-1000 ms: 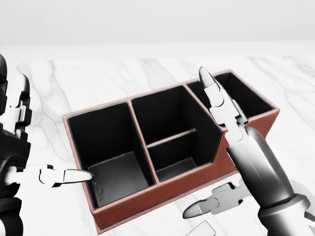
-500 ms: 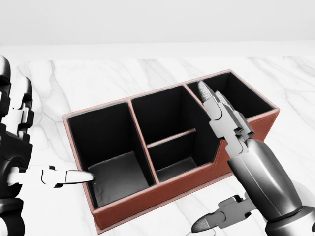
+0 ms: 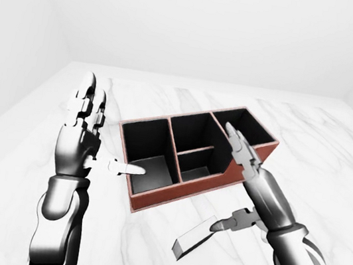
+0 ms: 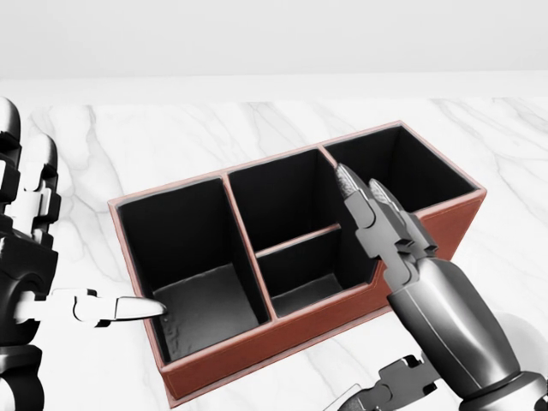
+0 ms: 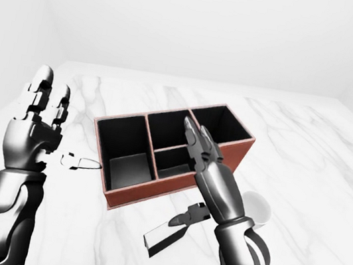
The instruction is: Pick up the book and place it in the front compartment of the caddy.
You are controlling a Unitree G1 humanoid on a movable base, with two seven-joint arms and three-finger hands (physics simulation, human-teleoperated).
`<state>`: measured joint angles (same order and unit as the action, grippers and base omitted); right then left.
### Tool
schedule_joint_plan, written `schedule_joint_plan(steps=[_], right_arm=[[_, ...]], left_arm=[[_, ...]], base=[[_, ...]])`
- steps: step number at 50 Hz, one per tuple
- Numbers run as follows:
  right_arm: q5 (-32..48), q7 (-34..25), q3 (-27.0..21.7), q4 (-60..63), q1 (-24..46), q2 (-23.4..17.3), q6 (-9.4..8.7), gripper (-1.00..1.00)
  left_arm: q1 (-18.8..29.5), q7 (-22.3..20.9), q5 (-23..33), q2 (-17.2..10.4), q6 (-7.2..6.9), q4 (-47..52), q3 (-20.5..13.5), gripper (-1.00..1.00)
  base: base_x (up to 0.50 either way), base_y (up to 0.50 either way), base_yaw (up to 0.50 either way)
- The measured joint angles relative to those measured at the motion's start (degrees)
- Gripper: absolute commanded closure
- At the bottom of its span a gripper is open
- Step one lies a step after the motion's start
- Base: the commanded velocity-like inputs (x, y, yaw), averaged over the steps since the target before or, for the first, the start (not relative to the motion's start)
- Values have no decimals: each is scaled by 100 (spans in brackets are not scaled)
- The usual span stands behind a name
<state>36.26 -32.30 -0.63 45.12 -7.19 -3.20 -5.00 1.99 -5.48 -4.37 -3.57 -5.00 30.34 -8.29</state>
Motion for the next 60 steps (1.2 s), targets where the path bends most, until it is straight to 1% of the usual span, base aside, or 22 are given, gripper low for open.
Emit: schedule_joint_plan(steps=[29, 53, 60], right_arm=[[349, -55, 124, -25, -268, 43, 0, -100], [628, 106, 316, -108, -501, 55, 0, -100], [702, 174, 374, -157, -572, 54, 33, -100]], left_arm=[[-8, -6, 9, 5, 0, -10, 13, -100], [-13, -9, 21, 6, 0, -36, 15, -100], [-17, -11, 25, 8, 0, -44, 18, -100]], base=[[0, 0, 0], [0, 0, 0], [0, 0, 0]])
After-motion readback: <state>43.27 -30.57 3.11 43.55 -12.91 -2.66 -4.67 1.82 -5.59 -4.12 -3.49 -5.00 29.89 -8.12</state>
